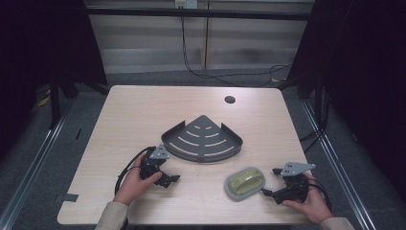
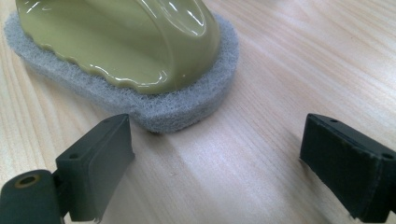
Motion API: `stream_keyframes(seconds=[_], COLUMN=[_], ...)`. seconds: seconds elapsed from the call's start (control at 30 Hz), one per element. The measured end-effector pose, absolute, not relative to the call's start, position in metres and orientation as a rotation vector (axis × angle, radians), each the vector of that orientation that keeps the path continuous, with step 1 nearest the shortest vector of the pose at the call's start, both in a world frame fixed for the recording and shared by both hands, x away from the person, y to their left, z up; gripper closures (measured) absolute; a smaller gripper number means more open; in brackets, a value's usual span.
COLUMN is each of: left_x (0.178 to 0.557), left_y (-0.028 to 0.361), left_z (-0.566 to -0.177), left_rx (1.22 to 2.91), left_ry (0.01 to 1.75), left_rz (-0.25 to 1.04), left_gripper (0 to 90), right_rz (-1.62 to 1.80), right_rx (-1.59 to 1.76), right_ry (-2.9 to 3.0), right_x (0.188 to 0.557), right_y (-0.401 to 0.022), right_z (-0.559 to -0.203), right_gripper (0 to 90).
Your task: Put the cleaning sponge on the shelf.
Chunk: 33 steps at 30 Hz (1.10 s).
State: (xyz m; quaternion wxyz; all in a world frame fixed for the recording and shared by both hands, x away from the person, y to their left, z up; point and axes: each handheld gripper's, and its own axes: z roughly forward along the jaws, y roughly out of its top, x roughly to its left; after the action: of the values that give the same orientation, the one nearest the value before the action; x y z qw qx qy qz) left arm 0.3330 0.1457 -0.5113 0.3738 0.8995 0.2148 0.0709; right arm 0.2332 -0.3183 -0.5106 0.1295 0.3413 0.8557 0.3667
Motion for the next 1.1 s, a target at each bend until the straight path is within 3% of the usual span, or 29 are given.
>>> stream_keyframes(seconds=[0.2,0.6,1.1], left_x=[0.333,0.333,0.333], left_y=[0.146,0.146,0.146], left_z=[-0.511,-0.511,-0.511], left_rx=[2.303,2.303,2.303], left_ry=[0.55,0.551,0.55], left_rz=[0.182,0.182,0.182], left_gripper=[0.0,0.0,0.0], right_rz=[0.986,0.764,0.579], right_rx=[1.022,0.965,0.827], right_ry=[2.53,2.767,2.905], right_x=[0.237,0.247,0.273], right_y=[-0.313,-0.308,-0.288], right_z=[-0.505,-0.484,-0.436], right_gripper=[9.1,19.4,20.0])
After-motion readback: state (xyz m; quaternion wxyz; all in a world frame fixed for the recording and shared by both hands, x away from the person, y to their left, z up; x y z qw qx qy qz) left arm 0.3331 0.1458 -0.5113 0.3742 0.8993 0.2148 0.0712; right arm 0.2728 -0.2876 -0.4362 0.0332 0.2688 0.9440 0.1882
